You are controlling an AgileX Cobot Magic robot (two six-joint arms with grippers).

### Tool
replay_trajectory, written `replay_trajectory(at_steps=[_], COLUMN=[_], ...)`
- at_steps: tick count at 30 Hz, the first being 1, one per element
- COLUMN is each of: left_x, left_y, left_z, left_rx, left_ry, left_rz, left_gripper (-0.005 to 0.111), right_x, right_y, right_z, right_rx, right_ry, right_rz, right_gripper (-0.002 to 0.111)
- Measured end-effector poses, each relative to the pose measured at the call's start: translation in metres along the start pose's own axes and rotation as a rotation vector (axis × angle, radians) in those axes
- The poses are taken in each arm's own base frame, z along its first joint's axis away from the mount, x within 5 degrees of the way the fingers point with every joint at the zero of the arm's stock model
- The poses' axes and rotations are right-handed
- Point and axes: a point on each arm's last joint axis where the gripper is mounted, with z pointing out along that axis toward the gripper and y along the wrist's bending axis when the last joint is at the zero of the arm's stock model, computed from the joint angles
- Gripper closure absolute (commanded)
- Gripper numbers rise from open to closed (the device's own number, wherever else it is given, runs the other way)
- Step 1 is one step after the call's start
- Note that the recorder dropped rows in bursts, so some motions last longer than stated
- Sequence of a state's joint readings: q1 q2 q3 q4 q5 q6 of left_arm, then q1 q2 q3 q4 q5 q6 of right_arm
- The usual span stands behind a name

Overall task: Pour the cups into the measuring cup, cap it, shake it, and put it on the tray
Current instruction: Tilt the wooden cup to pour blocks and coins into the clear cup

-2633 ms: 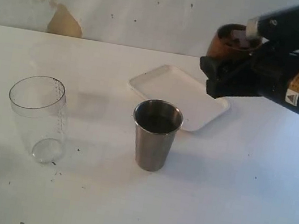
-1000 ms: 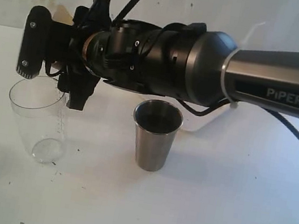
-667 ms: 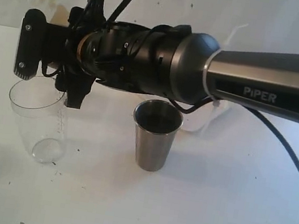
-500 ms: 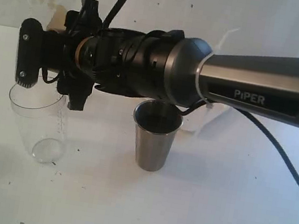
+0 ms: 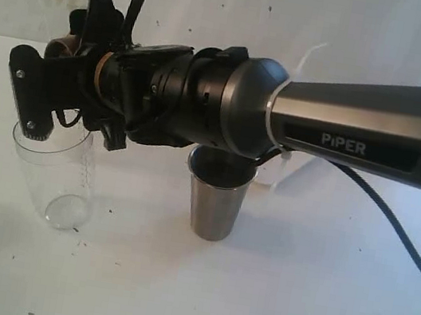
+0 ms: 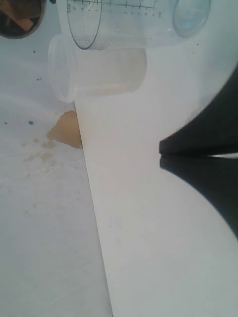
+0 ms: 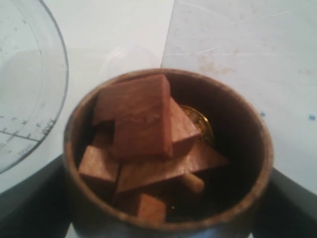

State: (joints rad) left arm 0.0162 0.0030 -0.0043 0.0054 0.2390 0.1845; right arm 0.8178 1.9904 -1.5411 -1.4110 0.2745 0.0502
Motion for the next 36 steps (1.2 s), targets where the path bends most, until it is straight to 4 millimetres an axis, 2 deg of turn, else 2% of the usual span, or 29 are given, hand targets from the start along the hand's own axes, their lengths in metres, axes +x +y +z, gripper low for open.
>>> replay_trajectory(at_steps=[14,29,36], left_x=[0.0,0.0,0.0], left_y=[0.0,0.0,0.0], left_z=[0.0,0.0,0.0], left_rx=[0.0,0.0,0.0], left_ry=[0.0,0.0,0.0], left_rz=[0.0,0.0,0.0], left_gripper=[0.106,0.106,0.106], right_x=[-0.0012,-0.0037,-0.0043], right_y=[-0.0047,-0.0066,-0.0072], right_z=[-0.0002,-0.0003,-0.0004], right_rx=[0.049,0.073,0.083], right_ry=[-0.009,-0.03,-0.03], right_rz=[-0.172,-0.282,-0.415], right_gripper=[0.108,0.108,0.108])
